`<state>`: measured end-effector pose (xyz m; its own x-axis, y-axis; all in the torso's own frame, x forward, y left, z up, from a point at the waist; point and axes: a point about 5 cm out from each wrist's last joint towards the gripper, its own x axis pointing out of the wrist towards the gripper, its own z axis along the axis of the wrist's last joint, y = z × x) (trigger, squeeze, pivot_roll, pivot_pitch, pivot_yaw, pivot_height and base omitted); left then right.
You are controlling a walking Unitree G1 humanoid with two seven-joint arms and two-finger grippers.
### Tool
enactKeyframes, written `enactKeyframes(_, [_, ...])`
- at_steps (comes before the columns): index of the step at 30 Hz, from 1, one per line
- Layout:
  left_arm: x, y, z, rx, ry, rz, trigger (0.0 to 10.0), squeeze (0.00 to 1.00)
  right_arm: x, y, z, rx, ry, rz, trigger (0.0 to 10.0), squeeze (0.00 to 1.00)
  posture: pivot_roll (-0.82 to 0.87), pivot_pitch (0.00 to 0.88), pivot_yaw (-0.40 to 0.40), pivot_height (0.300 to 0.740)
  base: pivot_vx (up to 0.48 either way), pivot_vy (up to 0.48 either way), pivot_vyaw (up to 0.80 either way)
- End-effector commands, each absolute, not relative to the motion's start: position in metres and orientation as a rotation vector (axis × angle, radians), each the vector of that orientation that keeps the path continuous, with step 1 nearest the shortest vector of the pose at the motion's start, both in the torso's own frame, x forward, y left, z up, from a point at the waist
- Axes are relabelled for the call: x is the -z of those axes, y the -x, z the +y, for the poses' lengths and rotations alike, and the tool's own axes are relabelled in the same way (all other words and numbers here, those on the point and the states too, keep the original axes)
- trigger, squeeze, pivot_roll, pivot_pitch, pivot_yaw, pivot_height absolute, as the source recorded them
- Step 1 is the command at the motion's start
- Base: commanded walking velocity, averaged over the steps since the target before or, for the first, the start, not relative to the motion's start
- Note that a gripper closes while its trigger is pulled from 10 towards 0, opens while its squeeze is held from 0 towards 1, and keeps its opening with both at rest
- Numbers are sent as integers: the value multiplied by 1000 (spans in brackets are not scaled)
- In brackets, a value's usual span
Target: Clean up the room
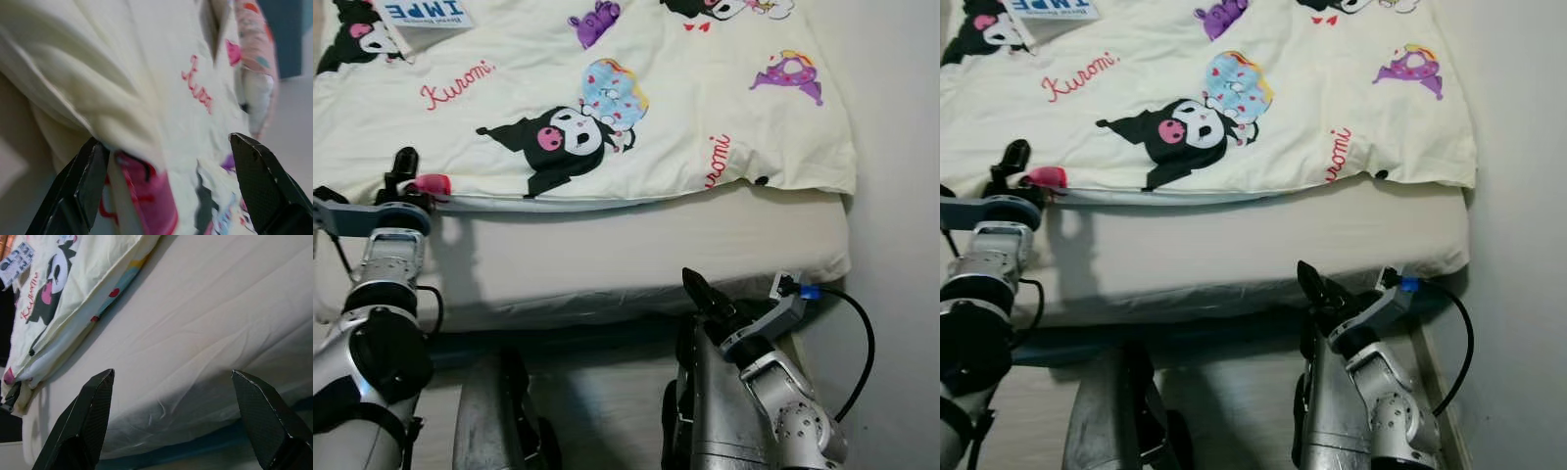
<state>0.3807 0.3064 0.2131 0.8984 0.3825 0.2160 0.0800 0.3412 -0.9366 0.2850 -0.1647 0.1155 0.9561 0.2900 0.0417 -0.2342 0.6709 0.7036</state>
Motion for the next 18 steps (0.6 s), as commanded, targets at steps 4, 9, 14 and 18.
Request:
enactKeyframes(4, [-189,-368,322,-355,1209,-371,10000,0,-111,-276,-169,-262,-796,113,10000,0,-191,569,-26,482,0,0,0])
enactKeyframes(9, [-157,-359,321,-441,1200,-269,10000,0,-114,-274,-171,-251,-793,115,10000,0,-192,575,-31,482,0,0,0])
enactKeyframes(14, [-150,-357,320,-461,1197,-240,10000,0,-118,-273,-172,-249,-790,111,10000,0,-199,584,-34,482,0,0,0])
enactKeyframes(18, [-145,-356,318,-475,1190,-207,10000,0,-123,-270,-172,-249,-788,106,10000,0,-204,594,-34,482,0,0,0])
